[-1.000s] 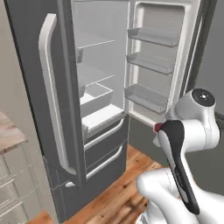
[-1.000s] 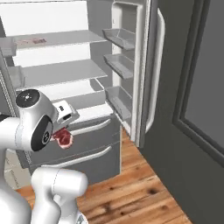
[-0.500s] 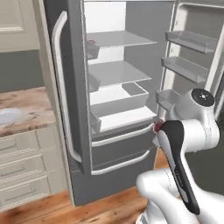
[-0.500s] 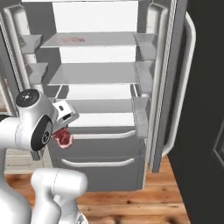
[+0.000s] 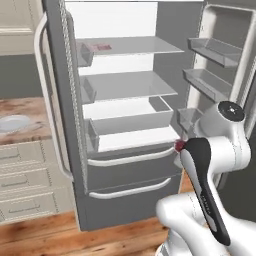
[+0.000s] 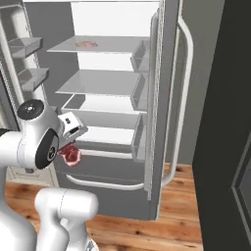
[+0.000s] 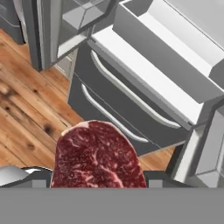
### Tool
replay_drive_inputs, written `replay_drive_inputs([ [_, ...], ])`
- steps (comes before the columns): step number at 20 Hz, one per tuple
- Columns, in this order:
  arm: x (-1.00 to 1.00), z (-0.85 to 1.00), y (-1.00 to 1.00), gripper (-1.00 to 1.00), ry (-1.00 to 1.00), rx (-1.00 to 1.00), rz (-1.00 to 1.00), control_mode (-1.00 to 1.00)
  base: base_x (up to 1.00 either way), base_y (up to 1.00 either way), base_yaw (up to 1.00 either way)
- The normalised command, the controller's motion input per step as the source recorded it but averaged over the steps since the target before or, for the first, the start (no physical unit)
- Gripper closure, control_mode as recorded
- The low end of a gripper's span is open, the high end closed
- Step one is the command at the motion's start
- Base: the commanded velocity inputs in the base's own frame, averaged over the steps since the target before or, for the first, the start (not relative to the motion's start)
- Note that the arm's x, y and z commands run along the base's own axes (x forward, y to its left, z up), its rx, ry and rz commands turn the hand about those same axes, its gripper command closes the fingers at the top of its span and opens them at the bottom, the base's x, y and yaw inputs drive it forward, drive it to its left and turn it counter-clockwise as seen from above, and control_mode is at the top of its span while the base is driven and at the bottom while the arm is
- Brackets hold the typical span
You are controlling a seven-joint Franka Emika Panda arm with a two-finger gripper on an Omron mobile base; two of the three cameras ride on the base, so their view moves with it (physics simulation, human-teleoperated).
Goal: Place the steak on the counter behind the older steak on the same shelf of the fridge to maintain FIFO order. Close the fridge door when finished.
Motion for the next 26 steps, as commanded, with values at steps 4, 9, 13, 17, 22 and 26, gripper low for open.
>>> replay_drive_inputs([
  [4,0.0,0.0,0.0,1.0,0.0,0.0,0.0,1.0,0.41,-0.14,0.11],
  [9,0.0,0.0,0.0,1.0,0.0,0.0,0.0,1.0,0.58,0.0,0.09],
  [13,0.0,0.0,0.0,1.0,0.0,0.0,0.0,1.0,0.55,-0.01,0.08],
  [17,0.0,0.0,0.0,1.0,0.0,0.0,0.0,1.0,0.61,-0.02,0.08],
  [22,0.0,0.0,0.0,1.0,0.0,0.0,0.0,1.0,0.68,0.0,0.05],
  [26,0.0,0.0,0.0,1.0,0.0,0.0,0.0,1.0,0.81,0.0,0.02],
])
